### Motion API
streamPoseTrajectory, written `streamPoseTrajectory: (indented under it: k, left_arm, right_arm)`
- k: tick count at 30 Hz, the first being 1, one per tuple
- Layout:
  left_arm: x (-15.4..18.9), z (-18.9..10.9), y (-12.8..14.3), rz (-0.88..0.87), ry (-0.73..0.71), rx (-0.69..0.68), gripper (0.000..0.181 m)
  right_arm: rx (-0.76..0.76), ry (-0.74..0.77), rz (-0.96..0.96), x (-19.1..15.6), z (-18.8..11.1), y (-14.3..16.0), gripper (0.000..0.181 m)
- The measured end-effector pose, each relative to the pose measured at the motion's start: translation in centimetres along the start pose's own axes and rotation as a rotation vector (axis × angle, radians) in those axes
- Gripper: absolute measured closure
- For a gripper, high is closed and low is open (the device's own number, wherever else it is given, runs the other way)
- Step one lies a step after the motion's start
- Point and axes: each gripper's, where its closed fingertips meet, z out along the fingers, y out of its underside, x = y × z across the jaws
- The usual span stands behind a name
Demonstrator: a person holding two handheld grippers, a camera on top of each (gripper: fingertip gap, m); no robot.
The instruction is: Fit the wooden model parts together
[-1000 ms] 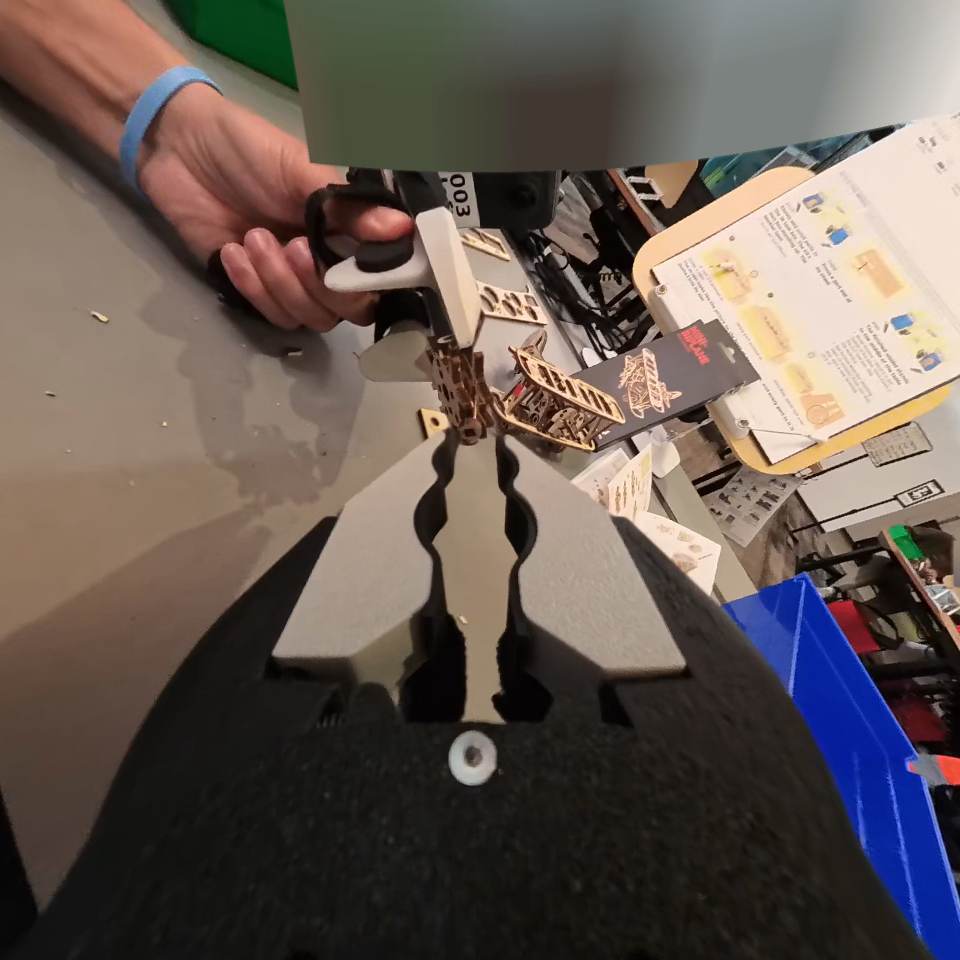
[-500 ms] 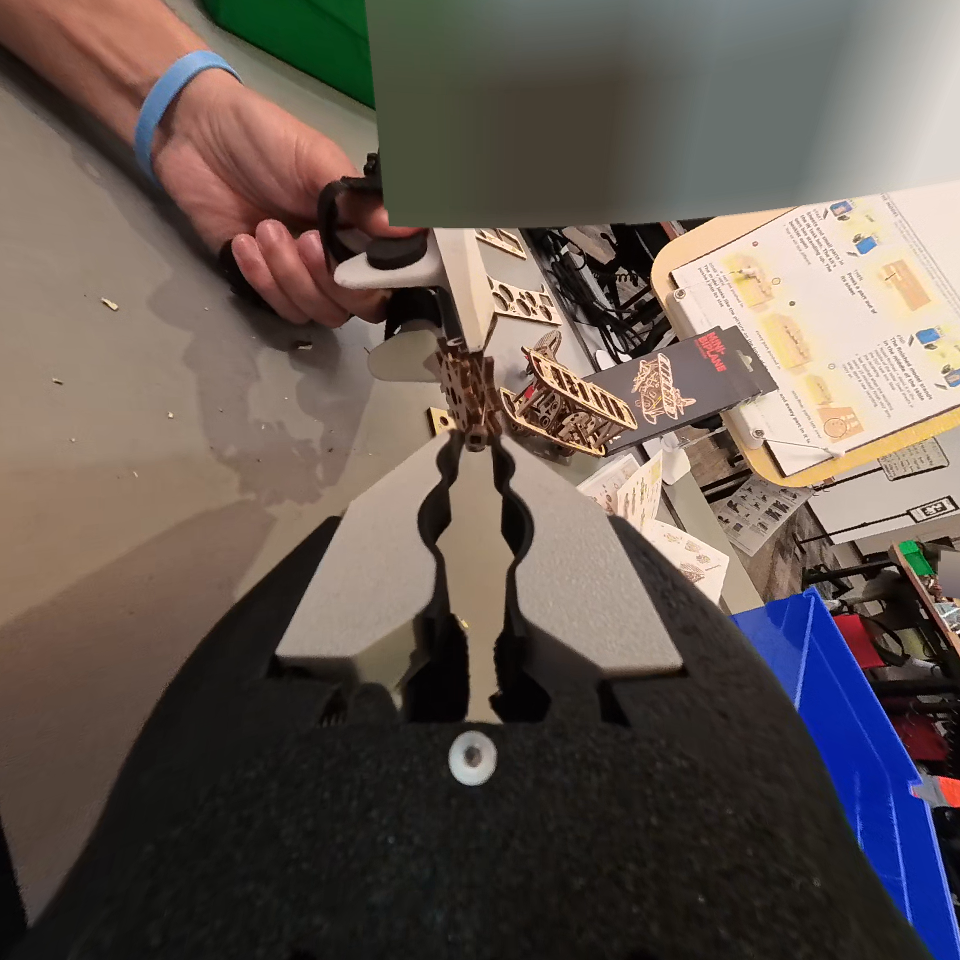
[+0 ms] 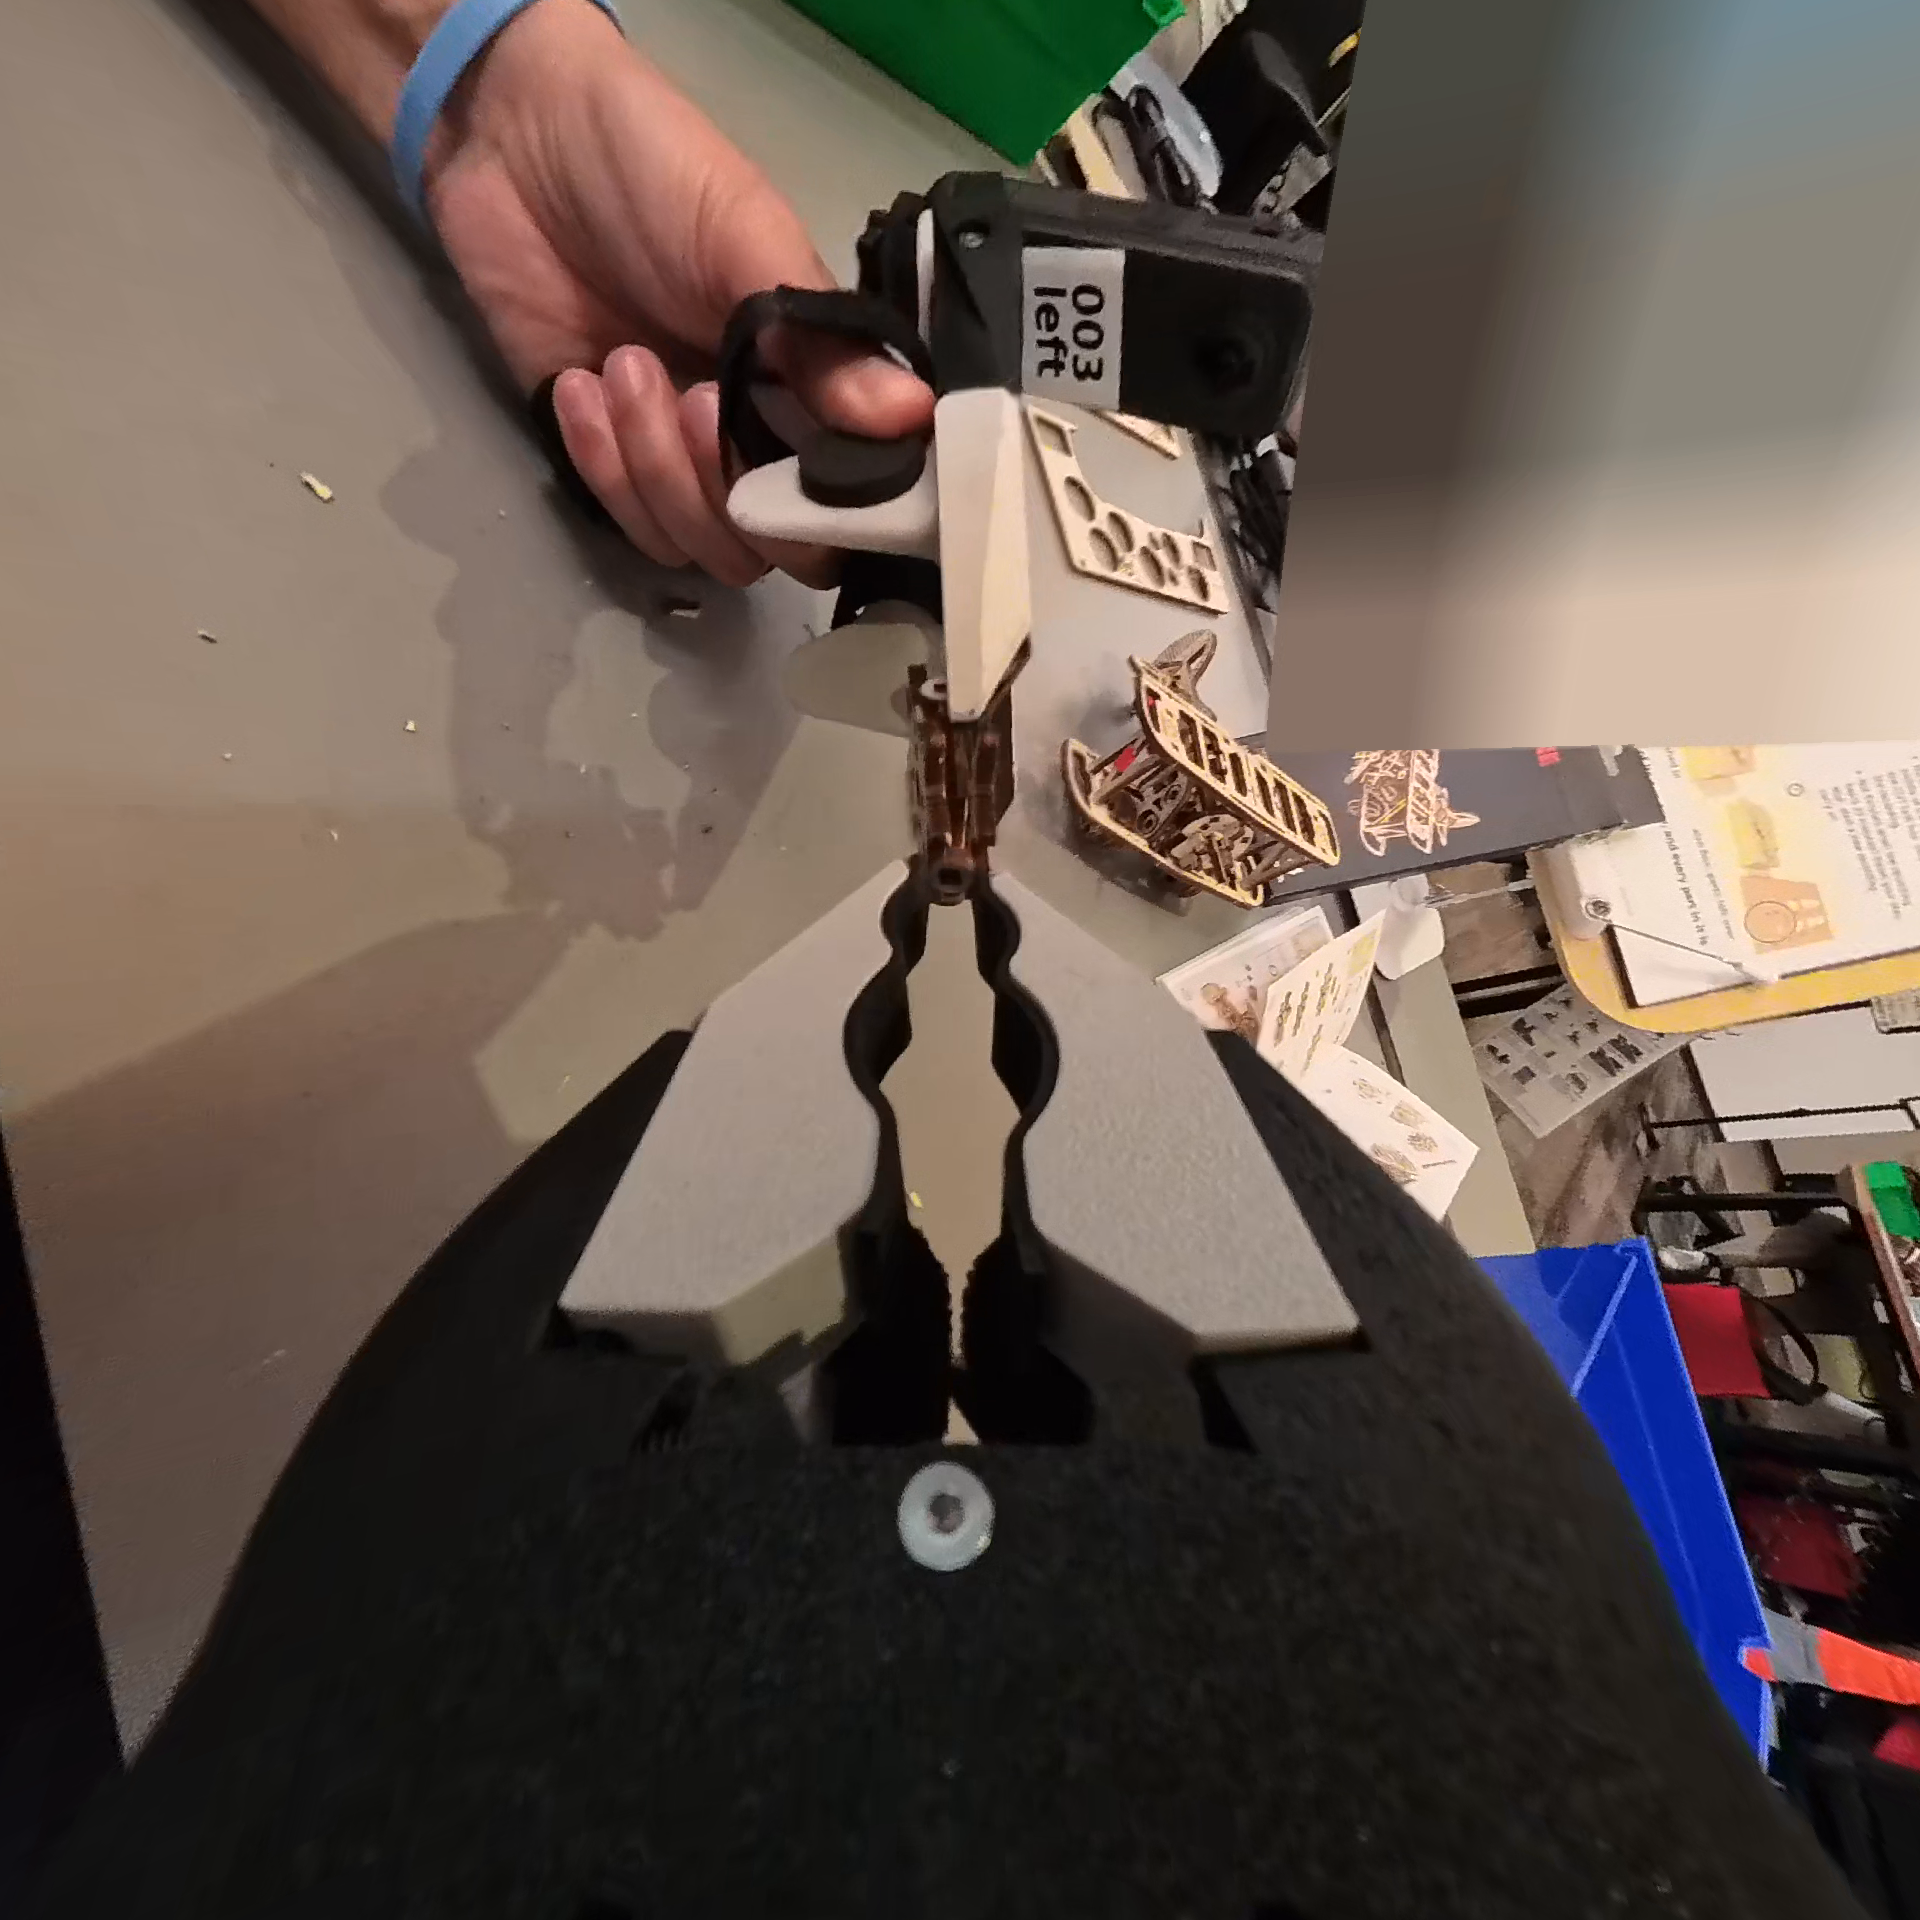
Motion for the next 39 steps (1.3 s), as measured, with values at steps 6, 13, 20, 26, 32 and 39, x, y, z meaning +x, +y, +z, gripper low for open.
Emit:
streamPoseTrajectory:
  k: [6,13,20,26,32,39]
  left_arm:
    - [-0.2,0.1,0.1,-0.006,-0.01,-0.008,0.136]
    - [-0.3,0.2,0.4,-0.007,-0.023,-0.021,0.136]
    - [-0.9,0.4,0.8,0.018,-0.076,-0.045,0.136]
    - [-1.2,0.7,1.4,0.047,-0.114,-0.088,0.136]
    - [-1.1,1.0,1.8,0.081,-0.125,-0.121,0.136]
    - [-0.5,-0.1,1.3,0.15,-0.114,-0.117,0.136]
  right_arm:
    - [-0.047,-0.03,-0.024,-0.2,0.1,0.3,0.174]
    - [-0.086,-0.042,-0.034,-0.2,-0.1,0.6,0.174]
    - [-0.181,-0.027,-0.147,-0.6,0.1,1.4,0.174]
    - [-0.266,-0.051,-0.229,-1.2,0.1,1.9,0.174]
    - [-0.241,-0.088,-0.171,-2.1,0.0,1.9,0.173]
    - [-0.171,-0.067,-0.082,-1.8,0.2,1.7,0.162]
